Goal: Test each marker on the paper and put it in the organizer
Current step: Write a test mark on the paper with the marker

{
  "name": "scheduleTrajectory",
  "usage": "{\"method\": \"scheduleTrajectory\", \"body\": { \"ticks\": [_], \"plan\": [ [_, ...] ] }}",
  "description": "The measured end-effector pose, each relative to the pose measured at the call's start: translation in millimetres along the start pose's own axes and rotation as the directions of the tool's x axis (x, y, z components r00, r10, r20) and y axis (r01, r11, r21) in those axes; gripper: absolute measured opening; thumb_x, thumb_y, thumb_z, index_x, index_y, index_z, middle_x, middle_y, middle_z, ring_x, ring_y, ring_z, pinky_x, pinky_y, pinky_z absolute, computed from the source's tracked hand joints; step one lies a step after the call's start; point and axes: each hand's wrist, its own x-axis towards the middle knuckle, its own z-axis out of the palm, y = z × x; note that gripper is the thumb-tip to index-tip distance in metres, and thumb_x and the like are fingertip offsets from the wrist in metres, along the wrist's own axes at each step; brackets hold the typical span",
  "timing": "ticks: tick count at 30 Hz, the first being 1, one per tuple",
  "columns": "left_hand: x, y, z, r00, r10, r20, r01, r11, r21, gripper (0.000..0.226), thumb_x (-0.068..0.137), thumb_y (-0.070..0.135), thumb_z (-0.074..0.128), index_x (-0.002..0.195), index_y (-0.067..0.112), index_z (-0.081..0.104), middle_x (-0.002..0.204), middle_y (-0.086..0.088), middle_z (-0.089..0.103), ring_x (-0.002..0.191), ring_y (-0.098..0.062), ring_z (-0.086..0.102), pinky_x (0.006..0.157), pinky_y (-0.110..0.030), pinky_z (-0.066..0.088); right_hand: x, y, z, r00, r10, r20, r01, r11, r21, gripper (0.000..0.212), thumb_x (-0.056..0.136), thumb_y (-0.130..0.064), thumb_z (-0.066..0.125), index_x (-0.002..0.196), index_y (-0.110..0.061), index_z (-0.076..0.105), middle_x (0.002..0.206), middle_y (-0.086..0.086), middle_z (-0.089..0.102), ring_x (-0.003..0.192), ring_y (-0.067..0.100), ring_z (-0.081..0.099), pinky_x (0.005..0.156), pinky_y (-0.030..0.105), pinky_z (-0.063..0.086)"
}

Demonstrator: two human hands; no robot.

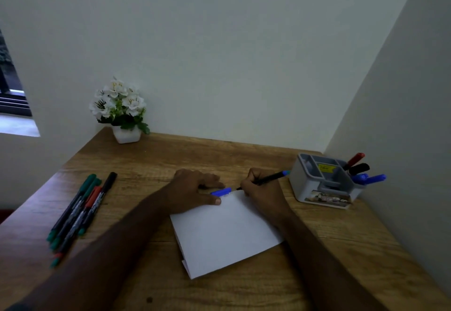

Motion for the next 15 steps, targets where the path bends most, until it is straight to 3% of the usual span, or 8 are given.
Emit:
{"method": "scheduleTrajectory", "body": {
  "ticks": [4, 8, 15],
  "plan": [
    [0.4, 0.1, 1.0, 0.999, 0.004, 0.05, -0.005, 1.0, 0.022, 0.077, 0.068, 0.078, 0.041, 0.138, 0.045, 0.046, 0.153, 0.011, 0.038, 0.142, -0.009, 0.034, 0.119, -0.05, 0.012, 1.4, 2.1, 1.6, 1.0, -0.001, 0.011, 0.001, 1.0, -0.007, 0.036, 0.08, 0.008, 0.061, 0.054, -0.013, 0.048, 0.051, -0.012, 0.051, 0.049, -0.003, 0.051, 0.054, 0.014, 0.043],
    [1.3, 3.6, 1.5, 0.992, -0.009, 0.124, -0.007, 0.992, 0.126, 0.05, 0.094, 0.055, 0.048, 0.143, 0.045, 0.039, 0.16, 0.014, 0.022, 0.148, -0.005, 0.015, 0.117, -0.046, -0.003, 3.5, 5.8, 2.9, 1.0, -0.026, 0.009, 0.026, 0.999, -0.021, 0.038, 0.08, 0.006, 0.062, 0.052, -0.015, 0.047, 0.05, -0.012, 0.048, 0.049, -0.001, 0.044, 0.051, 0.014, 0.039],
    [-0.5, 9.4, -0.7, 0.985, -0.015, 0.173, -0.012, 0.988, 0.156, 0.048, 0.099, 0.048, 0.044, 0.145, 0.048, 0.03, 0.161, 0.013, 0.016, 0.149, -0.006, 0.009, 0.116, -0.046, -0.006, 2.4, 6.0, 2.2, 1.0, -0.021, 0.014, 0.021, 1.0, -0.007, 0.037, 0.08, 0.005, 0.061, 0.053, -0.015, 0.045, 0.051, -0.008, 0.046, 0.05, 0.005, 0.042, 0.051, 0.018, 0.037]
  ]
}}
